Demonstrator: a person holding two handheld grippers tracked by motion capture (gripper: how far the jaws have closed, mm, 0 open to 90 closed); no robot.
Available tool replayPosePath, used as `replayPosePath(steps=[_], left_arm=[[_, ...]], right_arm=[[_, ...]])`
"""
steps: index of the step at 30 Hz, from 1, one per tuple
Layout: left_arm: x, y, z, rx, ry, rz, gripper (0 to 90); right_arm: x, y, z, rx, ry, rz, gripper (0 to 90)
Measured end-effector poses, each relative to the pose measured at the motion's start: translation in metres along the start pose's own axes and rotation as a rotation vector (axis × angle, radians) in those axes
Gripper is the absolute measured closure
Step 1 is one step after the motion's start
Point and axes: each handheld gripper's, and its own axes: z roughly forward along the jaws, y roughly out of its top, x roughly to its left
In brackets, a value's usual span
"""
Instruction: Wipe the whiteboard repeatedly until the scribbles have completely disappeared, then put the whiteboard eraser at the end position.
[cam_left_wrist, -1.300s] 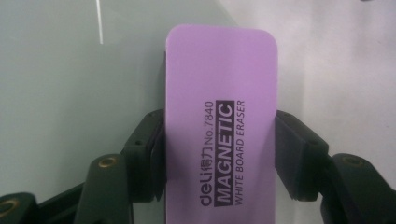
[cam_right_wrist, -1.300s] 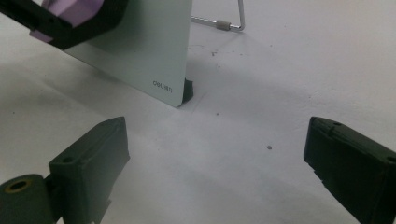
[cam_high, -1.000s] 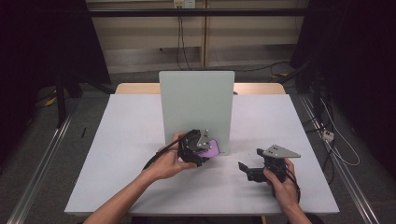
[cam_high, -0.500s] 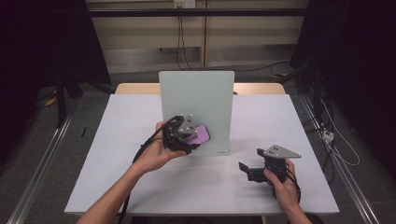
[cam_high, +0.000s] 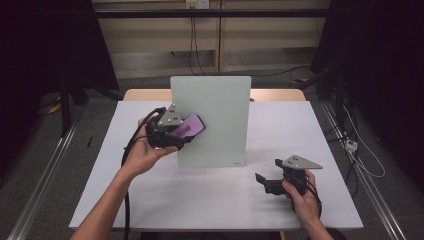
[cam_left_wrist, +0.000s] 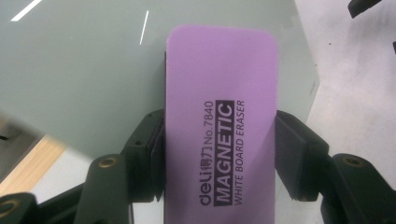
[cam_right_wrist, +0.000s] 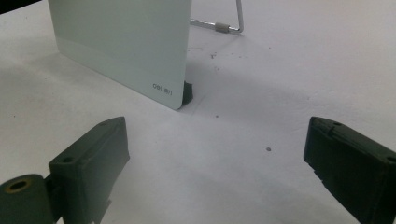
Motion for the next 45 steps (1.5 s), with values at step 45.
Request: replayPosePath(steps=[45], left_arm=[[-0.022, -0.014, 0.001, 0.082, -0.167, -0.121, 40.9]], right_arm=[[0.0, 0.001, 0.003, -0.004, 0.013, -0.013, 6.8]])
